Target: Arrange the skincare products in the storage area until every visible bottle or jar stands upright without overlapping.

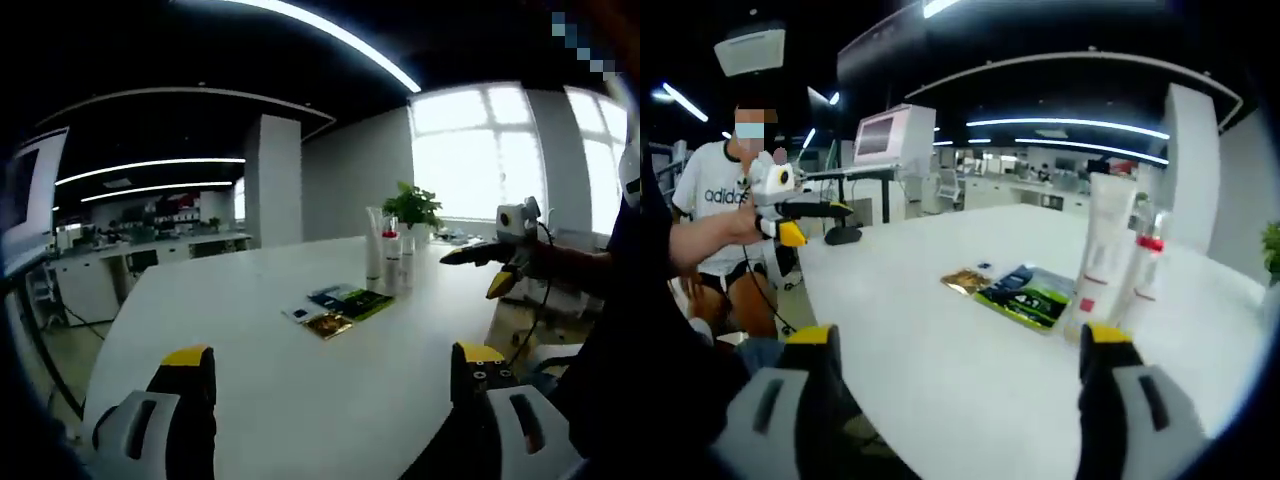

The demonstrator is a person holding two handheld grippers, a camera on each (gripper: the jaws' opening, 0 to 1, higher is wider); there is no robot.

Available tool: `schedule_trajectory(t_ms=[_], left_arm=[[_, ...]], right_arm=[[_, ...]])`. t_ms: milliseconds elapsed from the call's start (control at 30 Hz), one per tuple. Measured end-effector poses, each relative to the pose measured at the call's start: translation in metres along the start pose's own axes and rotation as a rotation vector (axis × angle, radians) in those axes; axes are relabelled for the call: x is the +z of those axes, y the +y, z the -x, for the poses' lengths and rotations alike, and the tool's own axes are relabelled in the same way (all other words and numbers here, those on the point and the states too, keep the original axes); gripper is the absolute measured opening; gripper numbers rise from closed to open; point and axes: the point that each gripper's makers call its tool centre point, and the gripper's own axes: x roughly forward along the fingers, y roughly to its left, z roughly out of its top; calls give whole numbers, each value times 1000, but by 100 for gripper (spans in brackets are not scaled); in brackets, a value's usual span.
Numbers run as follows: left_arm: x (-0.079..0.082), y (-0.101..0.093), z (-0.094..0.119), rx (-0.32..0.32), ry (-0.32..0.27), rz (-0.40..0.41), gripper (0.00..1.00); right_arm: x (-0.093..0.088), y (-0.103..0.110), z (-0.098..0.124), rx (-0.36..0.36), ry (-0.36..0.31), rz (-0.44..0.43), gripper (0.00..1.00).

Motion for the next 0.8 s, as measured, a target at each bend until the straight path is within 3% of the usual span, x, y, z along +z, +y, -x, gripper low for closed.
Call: schedule_trajectory(t_ms=[167,367,567,800], left_arm=[[-2,6,5,17,-5,-12,100],[-11,17,-2,21,11,22,100],[-12,23,-5,35,8,19,100],[-13,17,-9,33,27,-12,100]], right_arm=[[0,3,2,1,13,25,100],[-1,-10,-11,-18,14,23,100],[-7,-9,-19,-6,29,17,100],[-15,-7,-16,-1,42,19,100]])
